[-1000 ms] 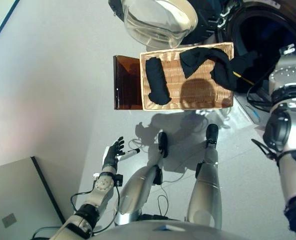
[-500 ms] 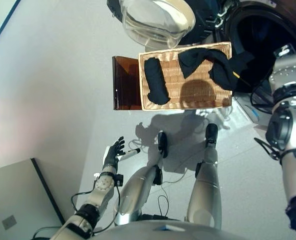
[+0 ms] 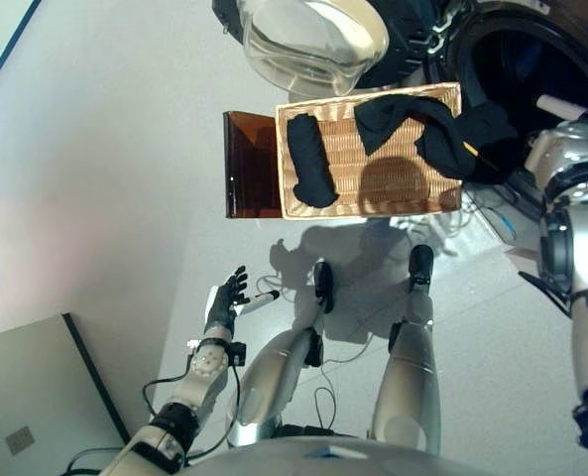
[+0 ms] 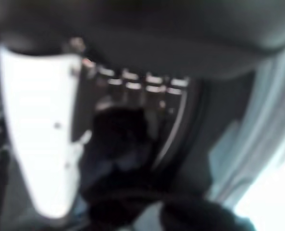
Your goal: Pick up the clothes and place them into the washing machine
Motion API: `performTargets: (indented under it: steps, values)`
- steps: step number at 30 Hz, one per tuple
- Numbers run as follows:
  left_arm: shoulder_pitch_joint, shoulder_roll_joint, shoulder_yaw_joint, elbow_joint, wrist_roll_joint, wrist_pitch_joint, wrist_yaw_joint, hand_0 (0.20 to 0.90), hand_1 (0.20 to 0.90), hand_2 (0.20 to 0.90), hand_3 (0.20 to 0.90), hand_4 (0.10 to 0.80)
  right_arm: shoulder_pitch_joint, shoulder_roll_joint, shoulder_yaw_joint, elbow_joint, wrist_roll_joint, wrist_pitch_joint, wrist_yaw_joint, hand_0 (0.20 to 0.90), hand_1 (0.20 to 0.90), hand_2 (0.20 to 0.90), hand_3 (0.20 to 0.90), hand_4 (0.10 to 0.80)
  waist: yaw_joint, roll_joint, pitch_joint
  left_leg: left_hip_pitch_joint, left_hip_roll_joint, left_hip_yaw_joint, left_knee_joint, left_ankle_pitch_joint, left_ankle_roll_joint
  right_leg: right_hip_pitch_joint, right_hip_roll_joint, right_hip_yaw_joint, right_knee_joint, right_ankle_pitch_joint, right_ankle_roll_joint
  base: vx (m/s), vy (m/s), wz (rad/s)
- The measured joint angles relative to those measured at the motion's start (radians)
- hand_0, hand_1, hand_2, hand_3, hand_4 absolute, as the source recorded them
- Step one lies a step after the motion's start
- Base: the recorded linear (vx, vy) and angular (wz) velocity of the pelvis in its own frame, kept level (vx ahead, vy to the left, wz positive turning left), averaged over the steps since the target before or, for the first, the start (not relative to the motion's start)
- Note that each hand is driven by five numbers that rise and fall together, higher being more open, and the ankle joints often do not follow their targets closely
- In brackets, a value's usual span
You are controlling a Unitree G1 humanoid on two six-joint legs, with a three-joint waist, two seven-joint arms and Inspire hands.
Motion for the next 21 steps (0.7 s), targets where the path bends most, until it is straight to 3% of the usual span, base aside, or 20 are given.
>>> performTargets:
  steps: [5, 12, 21]
  values:
    - [-0.007, -0.001, 0.003, 0.005, 0.020, -0.001, 0.006, 0.900, 0.900, 0.900, 0.900, 0.800, 0.044, 0.018, 0.087, -0.022, -0.273, 0.041, 0.007, 0.900, 0.900, 0.900, 0.900, 0.800, 0.001, 0.000, 0.000, 0.000, 0.000, -0.001, 0.000, 0.000, 0.000, 0.000, 0.000, 0.000, 0.001, 0.000, 0.000, 0.000, 0.000, 0.00]
    - [-0.010, -0.004, 0.006, 0.008, 0.031, -0.002, 0.025, 0.900, 0.900, 0.900, 0.900, 0.800, 0.102, 0.018, 0.108, -0.084, -0.435, 0.042, -0.005, 0.900, 0.900, 0.900, 0.900, 0.800, -0.003, -0.001, 0.001, 0.000, 0.000, -0.001, 0.000, -0.001, 0.000, 0.000, 0.001, 0.000, 0.000, 0.000, 0.000, -0.002, 0.003, -0.01]
    - [-0.011, -0.008, 0.021, 0.009, 0.053, -0.025, 0.046, 0.900, 0.900, 0.900, 0.900, 0.800, 0.277, 0.014, 0.168, -0.325, -0.654, 0.039, -0.032, 0.900, 0.900, 0.900, 0.900, 0.800, -0.029, -0.002, 0.002, 0.000, 0.003, 0.000, 0.000, -0.007, 0.002, -0.001, 0.009, 0.000, 0.000, -0.002, -0.001, -0.003, 0.002, -0.01]
